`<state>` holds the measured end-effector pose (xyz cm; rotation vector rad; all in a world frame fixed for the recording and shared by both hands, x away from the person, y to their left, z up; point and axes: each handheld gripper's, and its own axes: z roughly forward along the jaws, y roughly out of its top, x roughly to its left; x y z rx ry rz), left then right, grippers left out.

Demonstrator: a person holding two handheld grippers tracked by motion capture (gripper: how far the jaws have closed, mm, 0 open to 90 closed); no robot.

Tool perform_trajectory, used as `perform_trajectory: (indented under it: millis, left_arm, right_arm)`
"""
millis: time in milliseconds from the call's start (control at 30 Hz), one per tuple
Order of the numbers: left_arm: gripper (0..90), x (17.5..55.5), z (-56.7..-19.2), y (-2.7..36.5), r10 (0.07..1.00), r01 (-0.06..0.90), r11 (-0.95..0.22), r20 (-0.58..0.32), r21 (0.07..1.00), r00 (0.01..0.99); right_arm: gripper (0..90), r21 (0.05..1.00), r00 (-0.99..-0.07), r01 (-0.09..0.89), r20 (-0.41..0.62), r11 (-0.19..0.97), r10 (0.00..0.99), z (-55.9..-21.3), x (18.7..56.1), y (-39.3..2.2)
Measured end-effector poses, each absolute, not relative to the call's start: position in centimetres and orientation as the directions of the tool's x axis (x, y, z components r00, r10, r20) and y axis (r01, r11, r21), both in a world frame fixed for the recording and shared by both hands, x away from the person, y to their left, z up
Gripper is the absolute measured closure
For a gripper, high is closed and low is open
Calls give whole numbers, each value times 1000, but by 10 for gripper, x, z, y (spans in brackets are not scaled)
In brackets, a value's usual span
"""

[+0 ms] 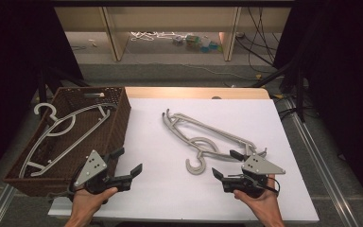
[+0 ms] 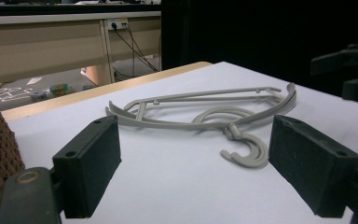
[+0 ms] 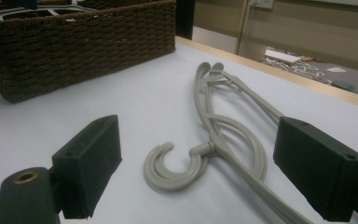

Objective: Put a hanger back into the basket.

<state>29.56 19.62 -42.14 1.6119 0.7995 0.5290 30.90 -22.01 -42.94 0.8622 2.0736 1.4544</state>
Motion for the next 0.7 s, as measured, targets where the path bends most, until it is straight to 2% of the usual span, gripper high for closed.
perform_trajectory:
  millis: [367,700]
  left_arm:
    - [167,292,-430,193,753,204,-94,-64,974,654]
    - [166,292,-434,188,748,199,-126,-39,972,663]
  right_arm:
    - [159,938,-699,233,-23,258,715,-429,310,-220]
    - [162,907,-701,248,-74,340,710,-428,339,-233]
